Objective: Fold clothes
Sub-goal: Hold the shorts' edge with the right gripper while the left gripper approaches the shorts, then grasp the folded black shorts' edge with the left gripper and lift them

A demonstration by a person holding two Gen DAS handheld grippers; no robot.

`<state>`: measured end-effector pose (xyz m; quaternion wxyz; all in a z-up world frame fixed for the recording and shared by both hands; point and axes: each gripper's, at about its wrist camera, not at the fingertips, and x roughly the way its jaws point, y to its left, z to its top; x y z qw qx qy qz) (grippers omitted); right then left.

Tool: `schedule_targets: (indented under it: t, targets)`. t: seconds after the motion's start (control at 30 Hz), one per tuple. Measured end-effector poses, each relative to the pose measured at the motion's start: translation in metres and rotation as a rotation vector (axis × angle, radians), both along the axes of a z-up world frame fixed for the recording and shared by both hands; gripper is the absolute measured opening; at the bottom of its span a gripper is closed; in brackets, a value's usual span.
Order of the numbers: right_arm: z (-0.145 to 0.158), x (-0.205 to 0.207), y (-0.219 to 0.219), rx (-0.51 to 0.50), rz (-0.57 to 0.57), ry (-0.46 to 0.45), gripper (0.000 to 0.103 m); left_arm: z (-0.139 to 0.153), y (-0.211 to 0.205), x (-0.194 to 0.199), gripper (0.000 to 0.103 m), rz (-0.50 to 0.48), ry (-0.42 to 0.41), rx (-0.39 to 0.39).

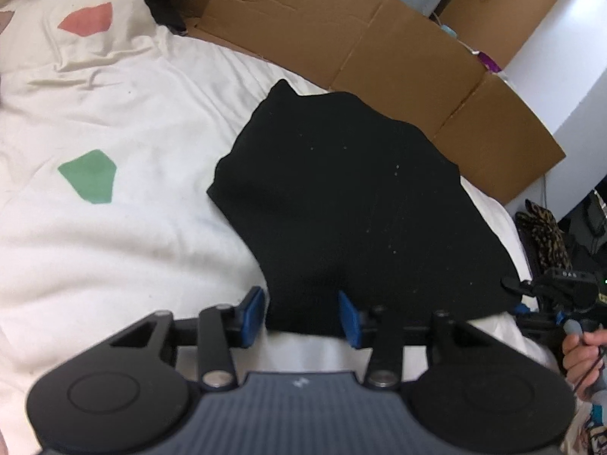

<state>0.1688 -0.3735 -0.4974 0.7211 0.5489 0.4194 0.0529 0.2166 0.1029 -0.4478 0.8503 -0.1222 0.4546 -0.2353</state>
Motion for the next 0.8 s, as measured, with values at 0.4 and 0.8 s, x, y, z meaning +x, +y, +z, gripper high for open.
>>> schedule_targets:
  t: [0.4,0.8]
  targets:
    - [0.008,0.002,0.004,-0.011,0.029,-0.018,0.011,0.016,0.008,0.007,0.007,-0.002,0.095,-0.015]
    - [0.021,-0.015,0.025,0.016,0.084,-0.008,0.010,0.055,0.030,-0.007,0.006,0.008,0.135,0.031]
